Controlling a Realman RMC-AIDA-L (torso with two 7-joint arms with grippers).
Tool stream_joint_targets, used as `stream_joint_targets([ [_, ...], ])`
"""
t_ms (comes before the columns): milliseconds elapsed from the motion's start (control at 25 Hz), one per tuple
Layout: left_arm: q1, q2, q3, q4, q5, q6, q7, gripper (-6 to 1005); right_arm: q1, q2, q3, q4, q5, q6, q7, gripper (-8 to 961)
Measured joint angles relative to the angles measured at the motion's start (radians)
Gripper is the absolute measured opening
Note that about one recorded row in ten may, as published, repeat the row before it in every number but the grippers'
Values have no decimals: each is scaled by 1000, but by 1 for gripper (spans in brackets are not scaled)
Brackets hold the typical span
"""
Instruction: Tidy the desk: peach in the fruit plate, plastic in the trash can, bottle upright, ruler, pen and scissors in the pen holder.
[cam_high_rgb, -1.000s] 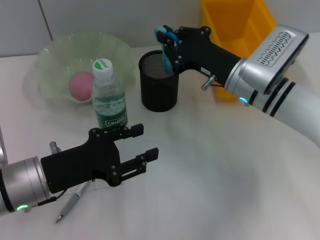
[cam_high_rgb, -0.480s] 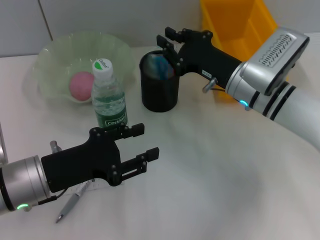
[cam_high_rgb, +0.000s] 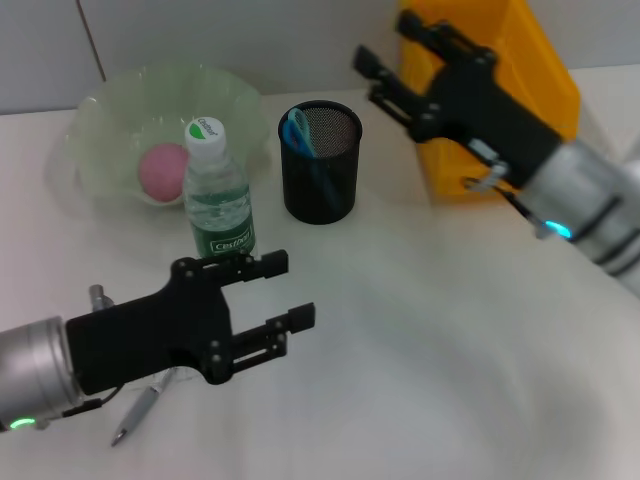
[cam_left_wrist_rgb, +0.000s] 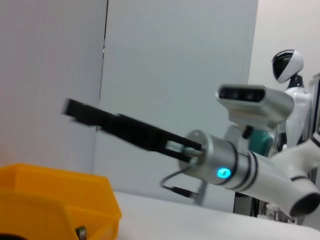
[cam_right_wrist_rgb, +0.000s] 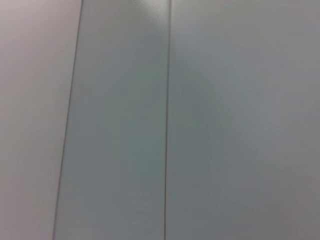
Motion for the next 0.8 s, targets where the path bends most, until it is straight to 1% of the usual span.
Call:
stream_joint_targets([
  [40, 6, 3, -35, 10, 8, 61, -7, 609, -28, -1, -9, -26, -7, -40, 50, 525],
  [80, 6, 3, -35, 10, 8, 61, -7, 610, -56, -1, -20, -53, -12, -82, 97, 555],
  [120, 16, 5, -60, 16, 10, 74, -13, 610, -89, -2, -34, -82, -17, -132, 144, 598],
  [160, 16, 5, -60, 16, 10, 74, -13, 610, -150, -2, -61, -130, -22, -214, 200, 641],
  [200, 24, 4, -76, 21, 11, 82, -14, 611, -150, -2, -61, -130, -22, -214, 200, 684],
  [240, 24, 4, -76, 21, 11, 82, -14, 611, -193, -2, -78, -162, -24, -257, 224, 727],
  [280, 43, 4, -87, 48, 14, 81, -23, 612, -230, -3, -96, -195, -25, -285, 243, 770],
  [320, 59, 3, -88, 87, 28, 51, -56, 612, -261, -3, -110, -219, -27, -305, 258, 779],
  [360, 59, 3, -88, 87, 28, 51, -56, 612, -321, -5, -142, -266, -29, -317, 280, 789],
  [400, 59, 3, -88, 87, 28, 51, -56, 612, -321, -5, -142, -266, -29, -317, 280, 798],
  [440, 71, 1, -88, 125, 51, 18, -94, 613, -363, -7, -173, -293, -30, -313, 287, 807],
  [480, 71, 1, -88, 125, 51, 18, -94, 613, -363, -7, -173, -293, -30, -313, 287, 816],
  [520, 139, -3, -42, 382, 253, -191, -381, 613, -383, -9, -189, -301, -30, -307, 288, 826],
  [560, 163, -3, -1, 494, 347, -260, -509, 613, -404, -12, -205, -305, -33, -297, 289, 835],
  [600, 163, -3, -1, 494, 347, -260, -509, 613, -404, -12, -205, -305, -33, -297, 289, 835],
  [680, 189, -2, 57, 647, 526, -312, -708, 614, -416, -12, -209, -306, -39, -286, 289, 835],
  [760, 203, -3, 100, 736, 654, -319, -816, 614, -421, -12, -209, -304, -46, -259, 290, 835],
  [800, 203, -3, 100, 736, 654, -319, -816, 614, -421, -12, -209, -304, -46, -259, 290, 835],
])
